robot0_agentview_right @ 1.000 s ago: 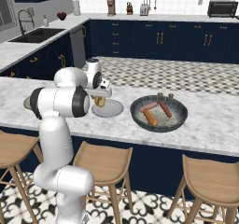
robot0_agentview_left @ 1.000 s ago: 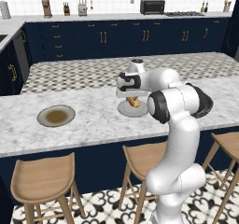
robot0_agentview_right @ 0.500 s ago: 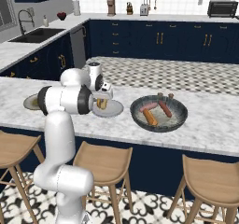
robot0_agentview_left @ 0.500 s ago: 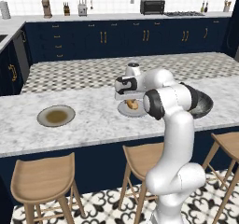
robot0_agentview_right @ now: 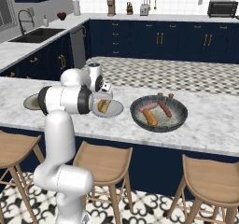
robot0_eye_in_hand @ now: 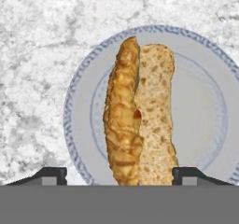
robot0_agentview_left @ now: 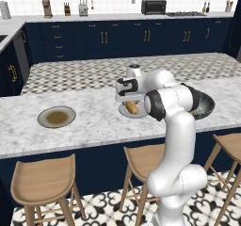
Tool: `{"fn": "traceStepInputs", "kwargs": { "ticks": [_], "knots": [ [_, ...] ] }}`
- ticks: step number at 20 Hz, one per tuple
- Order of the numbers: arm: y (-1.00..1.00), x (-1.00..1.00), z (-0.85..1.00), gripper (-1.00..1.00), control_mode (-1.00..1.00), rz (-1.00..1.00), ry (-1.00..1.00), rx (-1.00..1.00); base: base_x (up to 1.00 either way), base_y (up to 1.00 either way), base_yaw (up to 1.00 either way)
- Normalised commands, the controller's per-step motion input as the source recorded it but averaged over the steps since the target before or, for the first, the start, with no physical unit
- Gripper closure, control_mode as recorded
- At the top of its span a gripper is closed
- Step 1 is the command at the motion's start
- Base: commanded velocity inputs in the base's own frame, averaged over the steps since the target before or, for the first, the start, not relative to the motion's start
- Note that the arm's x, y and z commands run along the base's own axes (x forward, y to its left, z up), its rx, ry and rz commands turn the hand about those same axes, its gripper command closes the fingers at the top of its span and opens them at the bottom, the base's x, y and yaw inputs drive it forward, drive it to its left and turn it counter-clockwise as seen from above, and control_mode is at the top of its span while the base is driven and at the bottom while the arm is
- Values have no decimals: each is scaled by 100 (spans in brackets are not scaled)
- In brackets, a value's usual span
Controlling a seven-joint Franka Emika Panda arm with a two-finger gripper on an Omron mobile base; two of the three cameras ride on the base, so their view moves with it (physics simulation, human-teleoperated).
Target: Place one bun and one sausage from the bowl on each plate.
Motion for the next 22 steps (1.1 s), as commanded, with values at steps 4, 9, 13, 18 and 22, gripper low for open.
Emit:
{"fn": "traceStepInputs", "kwargs": {
  "ticks": [4, 9, 13, 18, 22],
  "knots": [
    [-48, -6, 53, -100, -100, -8, 1, 4, 0, 0, 0],
    [-100, 0, 58, -100, -100, -27, 0, 17, 0, 0, 0],
    [-100, -7, 25, -100, -100, -11, -1, 11, 0, 0, 0],
    [-100, -12, 15, -100, -100, -6, 0, 24, 0, 0, 0],
    [-100, -27, 1, -100, -100, 0, 3, 30, 0, 0, 0]
  ]
}}
